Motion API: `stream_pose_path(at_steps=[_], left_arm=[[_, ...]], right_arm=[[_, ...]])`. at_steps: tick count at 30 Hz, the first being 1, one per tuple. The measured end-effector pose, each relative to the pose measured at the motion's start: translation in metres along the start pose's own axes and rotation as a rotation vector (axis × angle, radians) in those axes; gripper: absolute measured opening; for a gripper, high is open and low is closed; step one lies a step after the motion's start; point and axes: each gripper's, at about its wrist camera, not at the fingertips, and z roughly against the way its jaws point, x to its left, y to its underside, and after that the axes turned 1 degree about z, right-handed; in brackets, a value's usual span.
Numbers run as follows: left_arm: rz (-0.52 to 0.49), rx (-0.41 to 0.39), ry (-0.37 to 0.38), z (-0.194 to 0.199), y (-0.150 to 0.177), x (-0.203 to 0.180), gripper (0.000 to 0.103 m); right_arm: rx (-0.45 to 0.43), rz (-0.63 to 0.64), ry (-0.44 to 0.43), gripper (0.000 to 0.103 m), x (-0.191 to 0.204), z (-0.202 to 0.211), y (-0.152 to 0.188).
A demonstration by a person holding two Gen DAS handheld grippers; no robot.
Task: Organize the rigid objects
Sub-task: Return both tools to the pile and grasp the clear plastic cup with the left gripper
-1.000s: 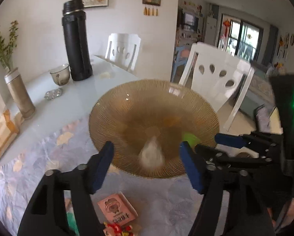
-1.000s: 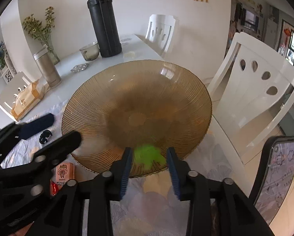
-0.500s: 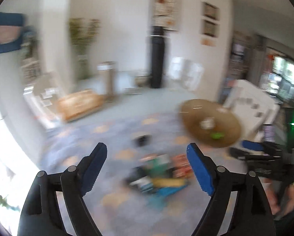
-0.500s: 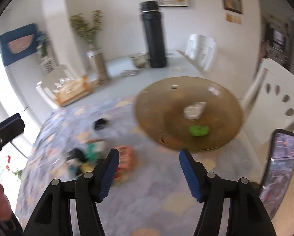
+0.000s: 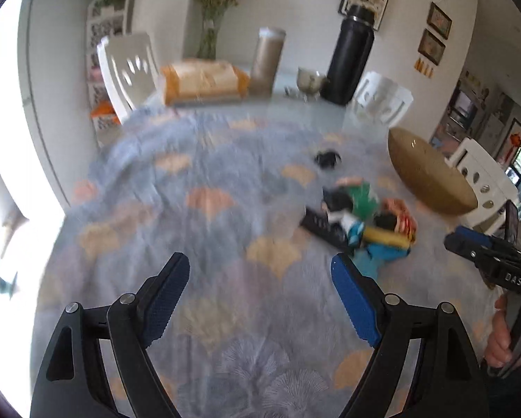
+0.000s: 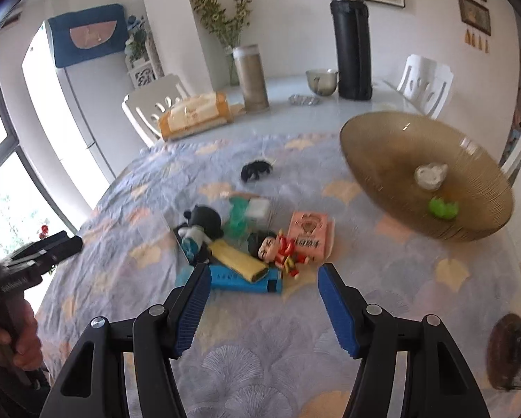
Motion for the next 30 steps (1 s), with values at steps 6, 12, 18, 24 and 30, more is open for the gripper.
stream_pose_path(at_steps=[6, 12, 18, 24, 30], left_arm=[[0.022, 0.088, 0.011, -0.031, 0.018, 0.004, 0.083], [0.035, 0.105, 0.035, -0.033, 0.017, 0.006, 0.083], [-0.088, 0.107, 0.03, -0.028, -0.018, -0.014, 0.083], [-0.221, 0.125, -0.022, -0.064, -0.045, -0.033, 0.083], [-0.179, 0.166, 0.03, -0.091, -0.045, -0.025, 0.081]], right_arm=[[0.038, -0.007, -0.018, 0.062, -0.007, -0.034, 0.022], [0.03, 0.027, 0.006, 0.062, -0.002, -0.036, 0.021], [0.147, 0.075, -0.051, 0.062, 0.027, -0.039, 0.015], [0.161, 0.146, -0.046, 0.062, 0.066, -0.041, -0.001], [0.163, 0.148, -0.086, 0.062, 0.075, -0.058, 0.005]])
